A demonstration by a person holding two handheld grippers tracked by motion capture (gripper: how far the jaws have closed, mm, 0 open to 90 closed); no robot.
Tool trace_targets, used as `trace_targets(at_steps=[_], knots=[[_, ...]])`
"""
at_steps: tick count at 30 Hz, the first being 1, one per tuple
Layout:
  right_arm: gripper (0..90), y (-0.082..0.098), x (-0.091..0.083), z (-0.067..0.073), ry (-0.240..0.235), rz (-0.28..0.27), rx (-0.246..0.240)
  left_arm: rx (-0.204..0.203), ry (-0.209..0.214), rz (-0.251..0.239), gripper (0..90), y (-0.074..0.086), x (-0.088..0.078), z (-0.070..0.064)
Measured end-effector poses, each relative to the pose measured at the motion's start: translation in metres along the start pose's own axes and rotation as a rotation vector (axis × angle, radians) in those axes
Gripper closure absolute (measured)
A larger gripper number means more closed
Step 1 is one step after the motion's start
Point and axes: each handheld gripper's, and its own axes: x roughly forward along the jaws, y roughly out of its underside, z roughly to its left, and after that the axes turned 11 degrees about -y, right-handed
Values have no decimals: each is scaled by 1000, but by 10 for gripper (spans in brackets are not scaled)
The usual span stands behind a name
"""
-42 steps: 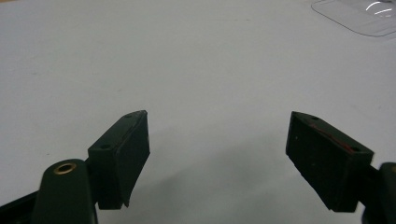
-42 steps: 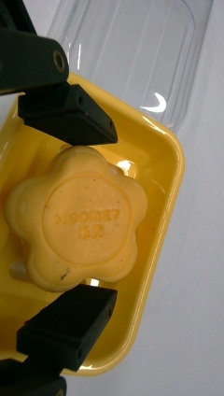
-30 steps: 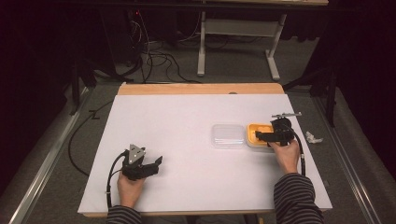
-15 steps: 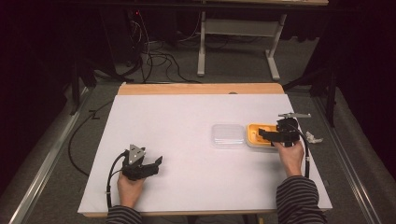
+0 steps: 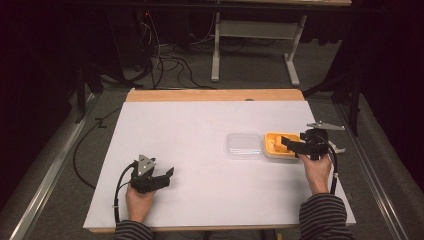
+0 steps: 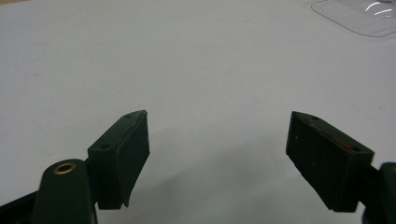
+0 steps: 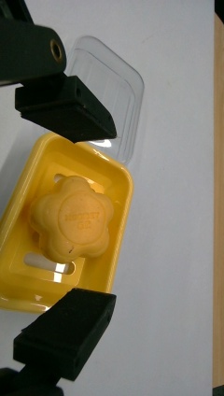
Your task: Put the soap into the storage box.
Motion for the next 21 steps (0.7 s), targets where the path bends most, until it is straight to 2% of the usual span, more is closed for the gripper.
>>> trace_targets(at_steps=[21], knots=[[191,11,-26,8,-18,-82,-15,0,4,-4,220,0,0,1]])
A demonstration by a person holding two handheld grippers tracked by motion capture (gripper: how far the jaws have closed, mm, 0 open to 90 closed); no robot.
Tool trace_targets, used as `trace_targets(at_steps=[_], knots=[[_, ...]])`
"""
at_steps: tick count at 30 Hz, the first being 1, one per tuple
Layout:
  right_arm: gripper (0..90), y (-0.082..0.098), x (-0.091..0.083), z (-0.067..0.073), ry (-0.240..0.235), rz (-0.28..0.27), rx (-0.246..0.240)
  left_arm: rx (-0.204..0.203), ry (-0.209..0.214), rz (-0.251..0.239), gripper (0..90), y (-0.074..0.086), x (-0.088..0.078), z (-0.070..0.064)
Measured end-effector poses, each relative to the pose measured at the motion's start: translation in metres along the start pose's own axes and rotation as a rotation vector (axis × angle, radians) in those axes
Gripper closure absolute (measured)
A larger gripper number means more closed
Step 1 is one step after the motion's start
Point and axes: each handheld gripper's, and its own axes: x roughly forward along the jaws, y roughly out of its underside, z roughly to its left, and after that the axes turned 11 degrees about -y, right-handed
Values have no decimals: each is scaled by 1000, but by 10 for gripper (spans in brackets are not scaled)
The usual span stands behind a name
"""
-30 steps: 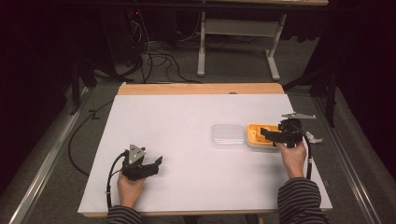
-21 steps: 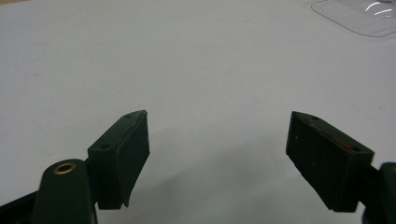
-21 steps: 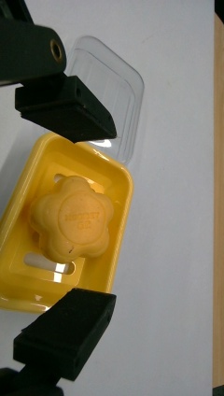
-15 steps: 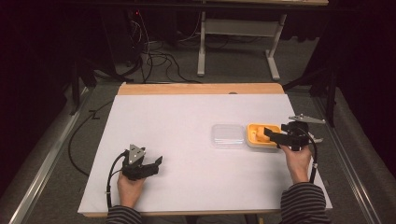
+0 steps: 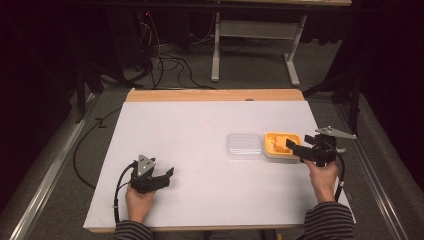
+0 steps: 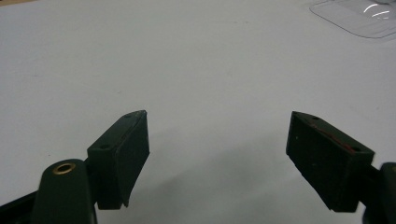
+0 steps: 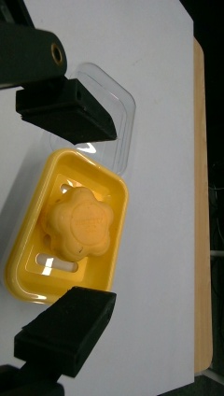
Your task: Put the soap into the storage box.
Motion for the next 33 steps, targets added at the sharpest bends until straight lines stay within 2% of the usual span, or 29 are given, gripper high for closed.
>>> trace_targets(at_steps=[7,13,17,33], knots=[[192,7,-10,5,2,-38,-14,4,-1,3,221,0,0,0],[194,13,-15,13,34,-54,-56,4,-3,2,222,0,0,0],[195,18,-18,16,38,-61,-73,5,-5,2,222,0,0,-1],[195,33,-26,30,-5,-105,-74,5,-6,5,224,0,1,-1]])
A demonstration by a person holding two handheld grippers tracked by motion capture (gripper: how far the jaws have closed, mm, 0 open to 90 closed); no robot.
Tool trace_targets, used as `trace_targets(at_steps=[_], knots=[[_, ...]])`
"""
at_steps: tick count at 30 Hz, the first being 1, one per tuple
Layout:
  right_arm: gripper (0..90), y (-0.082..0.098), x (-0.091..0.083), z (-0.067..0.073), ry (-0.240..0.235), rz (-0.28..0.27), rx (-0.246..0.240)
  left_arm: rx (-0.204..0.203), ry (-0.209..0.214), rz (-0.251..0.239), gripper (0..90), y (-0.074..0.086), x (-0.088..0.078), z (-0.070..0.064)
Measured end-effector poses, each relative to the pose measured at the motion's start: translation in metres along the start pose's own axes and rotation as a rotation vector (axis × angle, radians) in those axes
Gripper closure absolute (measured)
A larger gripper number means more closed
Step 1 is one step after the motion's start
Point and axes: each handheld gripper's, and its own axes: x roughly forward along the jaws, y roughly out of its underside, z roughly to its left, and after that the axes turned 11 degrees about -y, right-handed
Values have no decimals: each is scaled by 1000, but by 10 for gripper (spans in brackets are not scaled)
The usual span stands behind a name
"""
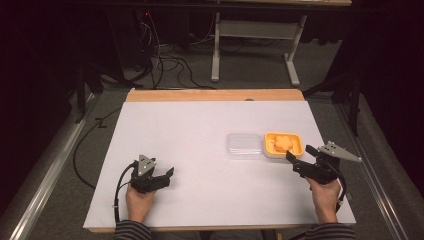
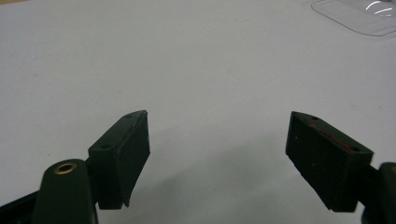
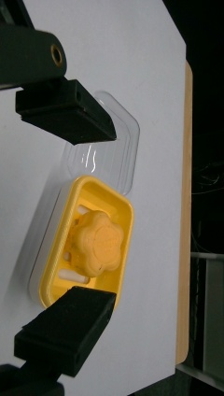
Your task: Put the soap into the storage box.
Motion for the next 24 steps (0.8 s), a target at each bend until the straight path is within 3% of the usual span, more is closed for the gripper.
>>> trace_targets(at_steps=[24], knots=[[198,13,7,24,-71,14,-29,4,1,7,225,0,1,0]])
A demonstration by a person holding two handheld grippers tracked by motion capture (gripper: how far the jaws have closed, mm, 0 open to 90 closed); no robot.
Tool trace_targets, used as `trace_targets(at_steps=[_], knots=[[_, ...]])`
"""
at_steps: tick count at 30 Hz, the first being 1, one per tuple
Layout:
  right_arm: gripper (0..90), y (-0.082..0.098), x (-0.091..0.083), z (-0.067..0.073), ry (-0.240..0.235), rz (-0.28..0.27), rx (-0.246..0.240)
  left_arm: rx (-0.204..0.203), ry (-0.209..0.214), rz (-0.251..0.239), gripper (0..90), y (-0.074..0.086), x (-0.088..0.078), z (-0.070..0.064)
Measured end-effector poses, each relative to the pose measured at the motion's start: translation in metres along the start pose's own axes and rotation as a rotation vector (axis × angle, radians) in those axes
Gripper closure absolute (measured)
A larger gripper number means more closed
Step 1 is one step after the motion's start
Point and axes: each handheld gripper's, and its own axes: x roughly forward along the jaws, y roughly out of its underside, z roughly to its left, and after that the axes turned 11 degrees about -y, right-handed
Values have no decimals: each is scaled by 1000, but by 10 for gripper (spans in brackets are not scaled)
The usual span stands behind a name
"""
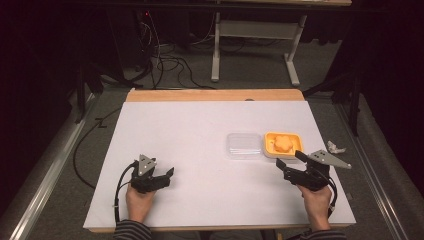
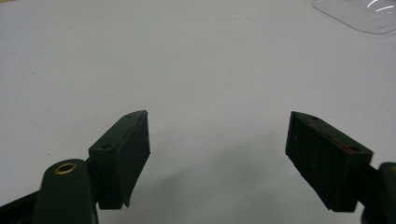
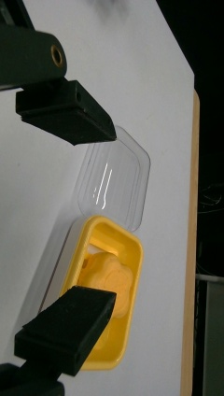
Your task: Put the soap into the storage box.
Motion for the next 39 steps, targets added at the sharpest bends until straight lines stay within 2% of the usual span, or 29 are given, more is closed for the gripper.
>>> trace_targets(at_steps=[8,21,31,39], knots=[[200,3,5,7,-18,-2,0,0,0,-2,225,0,0,0],[202,13,20,16,-47,25,-12,1,-1,-3,224,0,0,0],[204,19,31,21,-56,58,-21,3,-2,-3,224,0,0,0],[209,24,42,25,-54,97,-47,2,-1,-2,224,0,0,0]])
